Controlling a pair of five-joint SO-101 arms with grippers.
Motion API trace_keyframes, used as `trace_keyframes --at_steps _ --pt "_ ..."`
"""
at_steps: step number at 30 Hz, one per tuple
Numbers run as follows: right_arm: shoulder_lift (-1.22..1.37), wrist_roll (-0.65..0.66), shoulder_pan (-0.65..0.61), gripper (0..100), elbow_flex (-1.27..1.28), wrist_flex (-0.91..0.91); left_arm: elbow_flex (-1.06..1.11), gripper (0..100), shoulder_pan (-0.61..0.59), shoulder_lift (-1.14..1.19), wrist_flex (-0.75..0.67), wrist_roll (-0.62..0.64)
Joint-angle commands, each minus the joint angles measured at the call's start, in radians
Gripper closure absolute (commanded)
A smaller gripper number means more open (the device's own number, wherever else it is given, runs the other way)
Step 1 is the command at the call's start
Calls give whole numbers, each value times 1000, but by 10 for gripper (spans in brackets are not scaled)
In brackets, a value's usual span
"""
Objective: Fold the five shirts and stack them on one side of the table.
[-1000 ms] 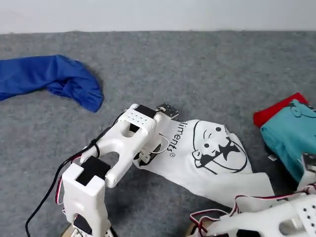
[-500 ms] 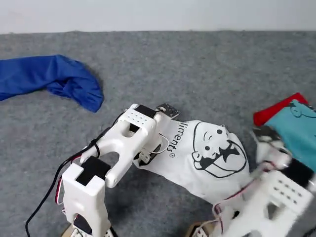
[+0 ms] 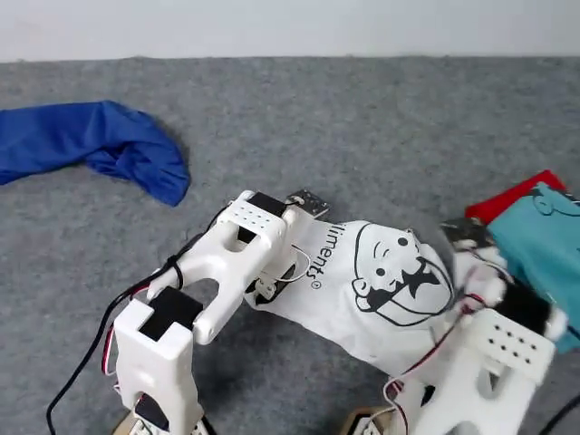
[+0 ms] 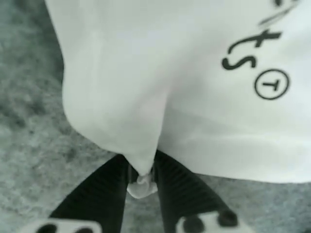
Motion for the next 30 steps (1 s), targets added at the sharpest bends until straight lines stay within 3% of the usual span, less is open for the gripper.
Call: trace_keyframes --at_steps 1,9,13,23,28,30 --pt "-1 43 90 834 64 -88 16 987 -5 35 -17 -17" --pt "-1 -3 137 834 146 -257 16 987 -5 35 -17 -17" --pt "-1 -2 200 834 146 -271 16 987 -5 35 -17 -17" --pt "-2 -2 199 840 282 -346 16 987 -5 35 -17 -17" --pt "-4 25 199 994 276 -367 16 987 -5 35 -17 -17" --pt "-8 52 199 973 276 -367 16 987 -5 35 -17 -17"
